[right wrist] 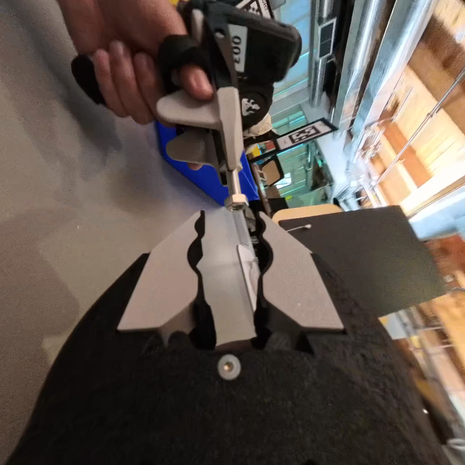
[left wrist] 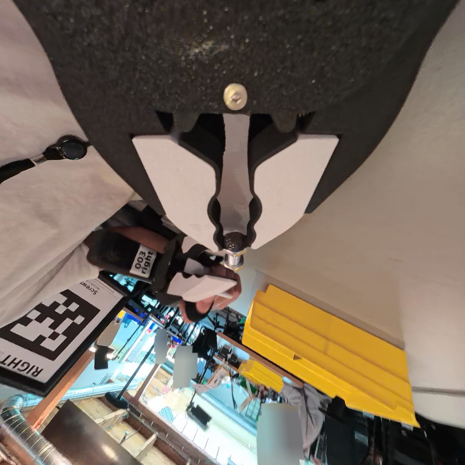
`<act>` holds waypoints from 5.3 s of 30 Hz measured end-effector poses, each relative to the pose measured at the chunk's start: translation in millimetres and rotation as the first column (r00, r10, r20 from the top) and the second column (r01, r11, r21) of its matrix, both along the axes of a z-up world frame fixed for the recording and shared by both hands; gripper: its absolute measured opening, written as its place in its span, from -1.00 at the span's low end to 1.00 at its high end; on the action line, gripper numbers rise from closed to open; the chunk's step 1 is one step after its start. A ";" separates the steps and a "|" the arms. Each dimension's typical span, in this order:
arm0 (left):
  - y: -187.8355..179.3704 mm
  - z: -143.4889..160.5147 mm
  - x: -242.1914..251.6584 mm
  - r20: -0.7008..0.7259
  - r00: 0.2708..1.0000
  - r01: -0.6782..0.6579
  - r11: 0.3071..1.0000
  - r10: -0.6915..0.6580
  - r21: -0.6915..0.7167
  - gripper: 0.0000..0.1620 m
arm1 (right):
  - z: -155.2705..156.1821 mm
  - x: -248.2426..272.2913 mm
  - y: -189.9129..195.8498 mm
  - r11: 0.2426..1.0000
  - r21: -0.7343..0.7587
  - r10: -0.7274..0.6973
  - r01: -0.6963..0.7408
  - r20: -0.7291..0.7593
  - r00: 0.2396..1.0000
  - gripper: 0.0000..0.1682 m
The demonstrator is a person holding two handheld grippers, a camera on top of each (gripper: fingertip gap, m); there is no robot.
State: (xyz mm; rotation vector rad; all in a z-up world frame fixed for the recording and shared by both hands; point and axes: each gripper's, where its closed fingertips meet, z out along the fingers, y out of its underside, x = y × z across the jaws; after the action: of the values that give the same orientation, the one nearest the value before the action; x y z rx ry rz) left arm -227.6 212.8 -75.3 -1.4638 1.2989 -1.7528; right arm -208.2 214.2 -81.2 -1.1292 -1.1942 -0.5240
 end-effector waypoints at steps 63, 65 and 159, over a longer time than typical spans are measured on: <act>-15.0 4.7 -12.8 0.039 0.985 0.172 0.981 -0.169 -0.089 -0.79 | 11.7 -22.9 -15.9 0.996 0.011 0.093 -0.093 -0.126 0.988 -0.52; -10.2 12.4 -13.5 0.080 0.987 0.142 0.987 -0.136 -0.072 -0.79 | 23.7 -15.9 -9.9 0.987 -0.108 0.072 -0.118 -0.360 0.930 -0.28; 7.0 -1.9 -1.7 0.086 0.992 -0.122 0.909 0.096 0.397 -0.78 | 4.7 -10.4 5.7 -0.033 -0.036 -0.714 -0.999 -0.698 0.049 -0.66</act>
State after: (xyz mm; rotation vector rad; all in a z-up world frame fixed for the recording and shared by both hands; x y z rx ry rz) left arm -229.3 219.8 -77.2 -1.2077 1.4125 -1.3473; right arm -218.6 219.8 -76.5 -1.5953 -0.0334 2.1218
